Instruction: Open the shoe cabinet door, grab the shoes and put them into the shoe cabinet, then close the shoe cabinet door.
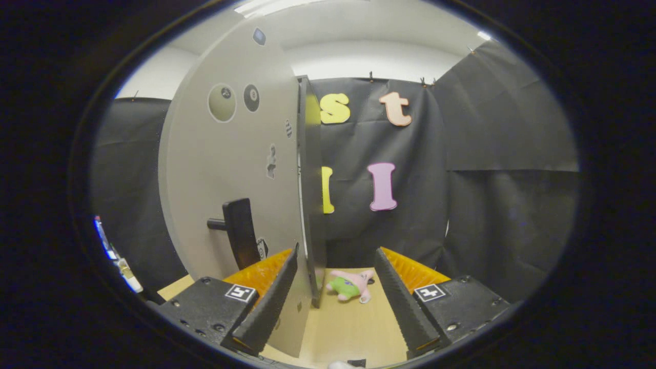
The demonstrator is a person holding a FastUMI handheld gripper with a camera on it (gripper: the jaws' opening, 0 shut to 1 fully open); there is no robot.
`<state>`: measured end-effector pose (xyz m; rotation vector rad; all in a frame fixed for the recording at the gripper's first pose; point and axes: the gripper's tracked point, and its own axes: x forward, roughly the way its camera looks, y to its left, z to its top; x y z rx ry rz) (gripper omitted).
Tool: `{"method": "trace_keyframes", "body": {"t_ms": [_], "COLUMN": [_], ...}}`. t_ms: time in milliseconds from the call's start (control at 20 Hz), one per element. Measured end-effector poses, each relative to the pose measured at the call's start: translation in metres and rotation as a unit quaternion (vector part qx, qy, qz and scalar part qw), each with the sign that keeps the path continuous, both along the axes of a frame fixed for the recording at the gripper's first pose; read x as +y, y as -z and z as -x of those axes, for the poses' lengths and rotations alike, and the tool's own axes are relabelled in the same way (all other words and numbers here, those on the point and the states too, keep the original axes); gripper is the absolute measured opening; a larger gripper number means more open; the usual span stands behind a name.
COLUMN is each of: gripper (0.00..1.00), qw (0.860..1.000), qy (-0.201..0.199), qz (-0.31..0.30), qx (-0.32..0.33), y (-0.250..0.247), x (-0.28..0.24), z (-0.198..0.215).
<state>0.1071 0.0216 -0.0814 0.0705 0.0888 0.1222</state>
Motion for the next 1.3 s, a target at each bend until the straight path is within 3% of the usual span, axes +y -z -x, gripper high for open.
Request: {"method": "trace_keyframes", "body": {"t_ms": [200, 700, 1300], "gripper": [0.97, 0.97, 0.97], "qw": [1.000, 1.000, 1.000], "qy": [0.007, -0.025, -0.020], "qz": [0.012, 0.013, 0.012], "qx": [-0.004, 0.003, 0.007], "y": [-0.003, -0.003, -0.003], "x": [0.004, 0.066, 0.132], "z": [0.002, 0.011, 0.003]}}
